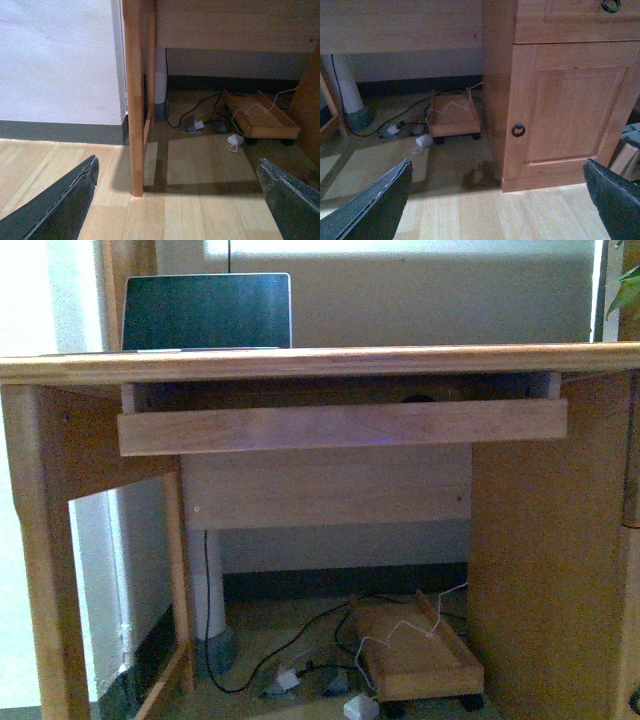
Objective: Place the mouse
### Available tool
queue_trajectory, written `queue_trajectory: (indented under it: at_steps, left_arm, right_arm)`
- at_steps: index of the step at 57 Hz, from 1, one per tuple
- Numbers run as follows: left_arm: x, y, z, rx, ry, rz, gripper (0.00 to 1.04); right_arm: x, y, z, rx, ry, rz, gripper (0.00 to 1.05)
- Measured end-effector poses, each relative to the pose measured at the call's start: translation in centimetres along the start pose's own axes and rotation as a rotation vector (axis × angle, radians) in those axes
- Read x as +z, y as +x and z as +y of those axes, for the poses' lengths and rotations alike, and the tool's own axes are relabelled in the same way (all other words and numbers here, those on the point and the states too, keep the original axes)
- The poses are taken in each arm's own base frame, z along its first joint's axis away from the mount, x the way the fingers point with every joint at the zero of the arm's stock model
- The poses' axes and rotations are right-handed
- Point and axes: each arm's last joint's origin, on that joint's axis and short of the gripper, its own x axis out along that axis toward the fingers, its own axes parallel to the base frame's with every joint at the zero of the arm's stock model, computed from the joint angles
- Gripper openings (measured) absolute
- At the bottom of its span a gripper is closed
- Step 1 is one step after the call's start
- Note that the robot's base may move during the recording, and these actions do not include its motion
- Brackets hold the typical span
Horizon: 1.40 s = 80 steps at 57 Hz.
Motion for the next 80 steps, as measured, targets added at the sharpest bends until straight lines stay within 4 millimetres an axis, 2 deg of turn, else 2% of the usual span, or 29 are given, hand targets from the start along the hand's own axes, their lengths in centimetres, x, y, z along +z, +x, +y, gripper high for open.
queue_trajectory:
  at_steps: [80]
  left_arm:
    - [0.0,0.0,0.0,0.0,0.0,0.0,0.97]
  right_arm:
    - [0.0,0.0,0.0,0.0,0.0,0.0,1.04]
